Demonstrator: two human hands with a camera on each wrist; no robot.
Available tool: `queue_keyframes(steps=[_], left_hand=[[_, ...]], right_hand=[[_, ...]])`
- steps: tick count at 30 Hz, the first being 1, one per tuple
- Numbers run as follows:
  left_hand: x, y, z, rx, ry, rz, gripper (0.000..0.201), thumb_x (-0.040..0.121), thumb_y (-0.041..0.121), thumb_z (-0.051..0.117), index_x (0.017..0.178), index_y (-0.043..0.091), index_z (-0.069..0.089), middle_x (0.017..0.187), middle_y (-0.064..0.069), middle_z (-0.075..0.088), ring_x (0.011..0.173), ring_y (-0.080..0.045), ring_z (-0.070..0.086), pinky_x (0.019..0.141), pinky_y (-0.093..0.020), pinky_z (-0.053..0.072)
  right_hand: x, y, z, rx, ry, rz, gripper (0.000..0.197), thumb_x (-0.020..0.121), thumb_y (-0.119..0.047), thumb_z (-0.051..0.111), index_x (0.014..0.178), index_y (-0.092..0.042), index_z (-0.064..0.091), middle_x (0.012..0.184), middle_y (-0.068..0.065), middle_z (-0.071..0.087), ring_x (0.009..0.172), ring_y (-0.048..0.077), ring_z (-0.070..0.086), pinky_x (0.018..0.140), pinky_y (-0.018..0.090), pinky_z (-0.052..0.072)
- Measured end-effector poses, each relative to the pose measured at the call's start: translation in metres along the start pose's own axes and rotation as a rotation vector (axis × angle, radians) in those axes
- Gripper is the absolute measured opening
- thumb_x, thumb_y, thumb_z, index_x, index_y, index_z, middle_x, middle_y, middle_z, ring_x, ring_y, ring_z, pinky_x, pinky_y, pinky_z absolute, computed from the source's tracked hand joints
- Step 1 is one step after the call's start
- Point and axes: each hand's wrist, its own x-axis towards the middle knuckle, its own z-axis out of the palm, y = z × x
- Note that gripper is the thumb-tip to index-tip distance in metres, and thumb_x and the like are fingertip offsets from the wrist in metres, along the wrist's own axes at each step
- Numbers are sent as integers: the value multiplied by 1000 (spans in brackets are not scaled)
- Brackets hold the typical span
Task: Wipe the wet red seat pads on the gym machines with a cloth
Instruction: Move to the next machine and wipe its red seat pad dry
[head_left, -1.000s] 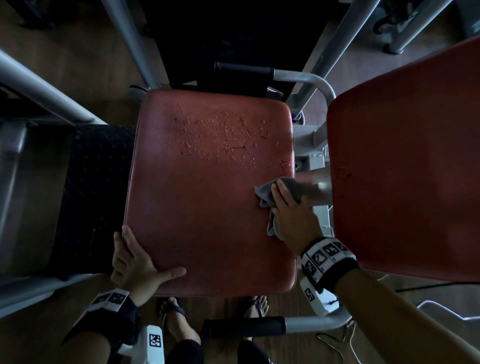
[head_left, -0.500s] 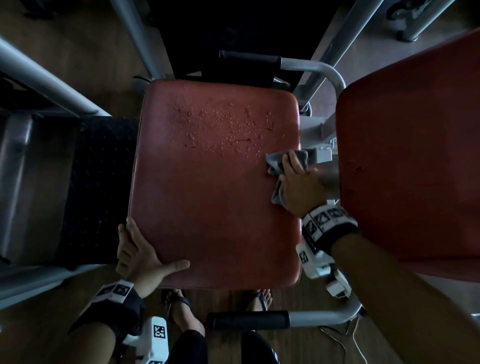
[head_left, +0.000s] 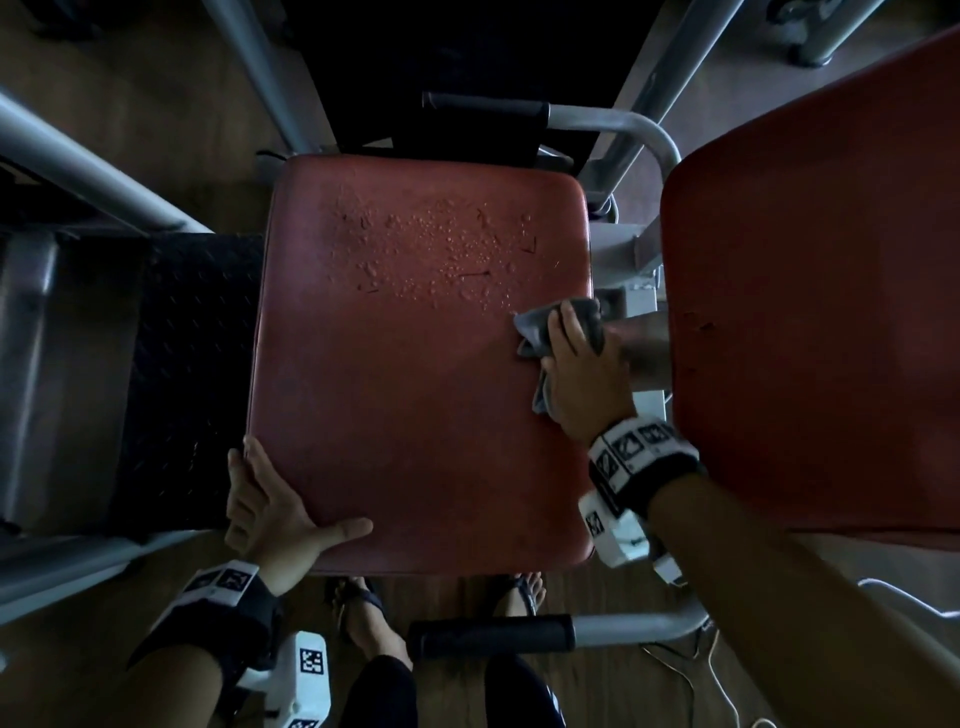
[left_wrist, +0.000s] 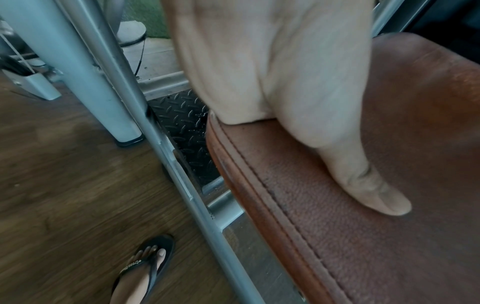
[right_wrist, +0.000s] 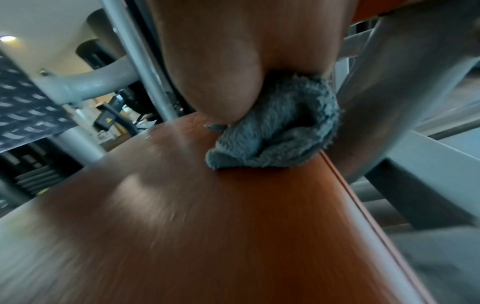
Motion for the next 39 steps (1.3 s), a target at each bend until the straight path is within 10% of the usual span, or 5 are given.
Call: queue_keyframes(steps=[7, 12, 17, 22, 39], left_hand=[[0, -1, 2, 3, 4, 2, 169, 28, 74, 81, 147, 33, -32, 162, -6, -22, 149, -38, -1, 118, -61, 15], [-3, 1, -3, -30, -22, 16, 169, 29, 72, 82, 147, 33, -32, 161, -10, -24, 149, -39, -4, 119, -57, 11], [-6, 2, -4, -28, -29, 31, 169, 32, 72, 83, 147, 31, -33, 161, -9, -24, 150, -36, -6, 120, -56, 12], [-7, 4, -4, -50, -1, 39, 168, 31, 70, 82, 149, 30, -31, 162, -8, -23, 150, -35, -4, 120, -55, 11], [-5, 0, -1, -46, -5, 34, 167, 31, 70, 84, 146, 38, -33, 161, -3, -25, 150, -36, -5, 118, -61, 13]], right_hand=[[21, 0, -4, 173, 84, 143, 65, 94, -35, 30, 150, -3, 25, 159, 16, 21, 146, 46, 12, 117, 60, 15], [-46, -11, 14, 418, 123, 227, 62, 96, -19, 47, 148, 7, 25, 154, 27, 25, 139, 40, 31, 113, 45, 32], [-119, -30, 39, 364, -32, 251, 64, 94, -27, 12, 142, 1, 43, 153, 26, 27, 136, 42, 33, 95, 56, 44], [-155, -43, 49, 763, -13, 527, 52, 100, -18, 42, 150, -12, 29, 148, 15, 38, 133, 33, 38, 109, 46, 32], [-152, -35, 43, 784, -155, 571, 53, 105, -25, 32, 153, -7, 17, 150, 21, 34, 134, 38, 36, 111, 47, 26]])
